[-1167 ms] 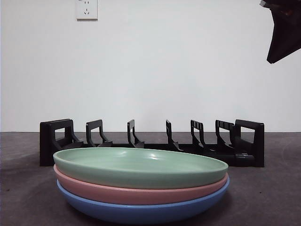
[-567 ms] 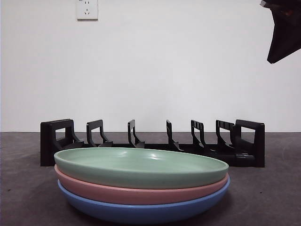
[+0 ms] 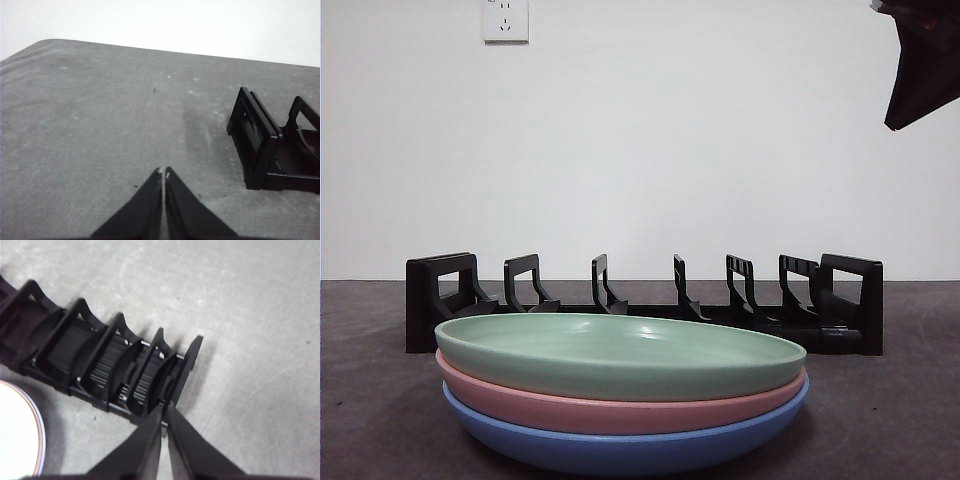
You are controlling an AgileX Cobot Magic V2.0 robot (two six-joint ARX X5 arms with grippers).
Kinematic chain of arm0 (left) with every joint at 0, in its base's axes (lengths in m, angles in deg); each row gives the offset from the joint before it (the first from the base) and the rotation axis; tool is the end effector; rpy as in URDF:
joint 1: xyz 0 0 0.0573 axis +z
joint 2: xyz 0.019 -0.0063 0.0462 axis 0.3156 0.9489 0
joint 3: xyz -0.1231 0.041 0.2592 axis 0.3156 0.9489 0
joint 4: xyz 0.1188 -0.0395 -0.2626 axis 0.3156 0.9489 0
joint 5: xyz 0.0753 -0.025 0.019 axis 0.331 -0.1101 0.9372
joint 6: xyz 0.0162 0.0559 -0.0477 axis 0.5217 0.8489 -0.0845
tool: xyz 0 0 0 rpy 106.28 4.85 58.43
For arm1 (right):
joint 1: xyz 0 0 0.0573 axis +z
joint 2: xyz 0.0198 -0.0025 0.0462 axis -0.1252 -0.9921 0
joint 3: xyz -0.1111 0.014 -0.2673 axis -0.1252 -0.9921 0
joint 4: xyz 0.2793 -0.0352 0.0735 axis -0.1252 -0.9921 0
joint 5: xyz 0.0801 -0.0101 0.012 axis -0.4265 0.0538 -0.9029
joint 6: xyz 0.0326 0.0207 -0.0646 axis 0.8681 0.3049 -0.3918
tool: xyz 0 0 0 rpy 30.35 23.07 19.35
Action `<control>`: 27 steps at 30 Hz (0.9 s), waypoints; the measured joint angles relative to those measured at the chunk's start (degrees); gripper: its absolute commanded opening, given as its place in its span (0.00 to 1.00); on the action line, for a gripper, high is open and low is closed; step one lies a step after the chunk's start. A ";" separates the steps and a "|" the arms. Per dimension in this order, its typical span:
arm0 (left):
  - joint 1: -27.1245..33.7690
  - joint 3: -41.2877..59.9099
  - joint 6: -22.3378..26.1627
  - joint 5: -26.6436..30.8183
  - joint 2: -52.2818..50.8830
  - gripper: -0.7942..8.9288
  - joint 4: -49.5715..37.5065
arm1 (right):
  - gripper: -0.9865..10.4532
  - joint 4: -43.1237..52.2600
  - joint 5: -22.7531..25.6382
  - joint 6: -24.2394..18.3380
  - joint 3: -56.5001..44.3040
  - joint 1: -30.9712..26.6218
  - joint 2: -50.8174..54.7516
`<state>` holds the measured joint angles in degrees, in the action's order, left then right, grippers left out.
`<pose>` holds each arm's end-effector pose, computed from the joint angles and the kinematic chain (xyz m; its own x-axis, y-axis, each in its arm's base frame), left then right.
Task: Place the plate
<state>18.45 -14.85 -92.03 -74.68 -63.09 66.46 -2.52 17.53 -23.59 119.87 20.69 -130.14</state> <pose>0.1392 0.0016 0.1528 0.9876 0.0235 -0.1553 -0.0383 0.9949 -0.0930 0.2685 0.0717 0.3048 0.7310 0.2962 -0.6148 -0.3658 0.9306 0.0134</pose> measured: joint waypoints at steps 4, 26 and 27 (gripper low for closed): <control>-0.02 0.00 0.00 0.00 0.00 0.09 0.00 | 0.10 1.44 0.02 0.00 0.00 0.00 0.00; 0.00 0.00 0.00 0.00 0.00 0.09 0.00 | 0.10 25.88 12.59 0.70 -51.23 -6.32 54.71; 0.00 0.00 0.00 0.00 0.00 0.09 0.00 | 0.10 25.83 12.79 0.96 -52.68 -6.67 57.42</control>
<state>18.45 -14.85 -92.03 -74.68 -63.09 66.46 23.32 30.32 -22.63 67.20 14.02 -72.72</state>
